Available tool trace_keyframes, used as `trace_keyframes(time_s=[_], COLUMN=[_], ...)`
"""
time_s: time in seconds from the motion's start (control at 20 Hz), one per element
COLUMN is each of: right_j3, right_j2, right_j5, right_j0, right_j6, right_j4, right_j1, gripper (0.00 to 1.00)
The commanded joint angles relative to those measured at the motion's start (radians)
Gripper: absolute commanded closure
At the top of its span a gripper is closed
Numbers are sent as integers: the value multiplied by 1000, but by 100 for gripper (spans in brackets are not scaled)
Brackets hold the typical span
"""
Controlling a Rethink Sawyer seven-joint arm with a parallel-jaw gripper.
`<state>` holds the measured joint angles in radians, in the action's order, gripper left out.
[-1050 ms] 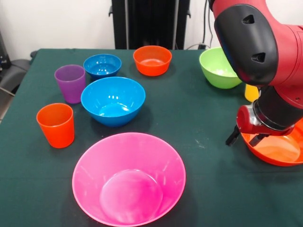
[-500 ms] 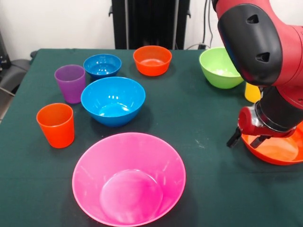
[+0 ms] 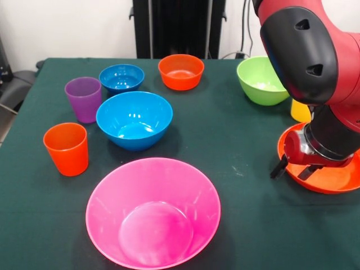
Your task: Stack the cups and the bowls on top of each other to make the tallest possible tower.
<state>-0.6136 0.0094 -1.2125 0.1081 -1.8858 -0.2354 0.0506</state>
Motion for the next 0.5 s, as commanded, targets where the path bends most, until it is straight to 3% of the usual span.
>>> trace_keyframes(time_s=[0.05, 0.5], right_j3=[-3, -7], right_j2=[47, 45], right_j5=[78, 75], right_j0=[5, 4], right_j6=[-109, -100], right_j4=[1, 5], right_j1=[-33, -30], gripper=[0, 0])
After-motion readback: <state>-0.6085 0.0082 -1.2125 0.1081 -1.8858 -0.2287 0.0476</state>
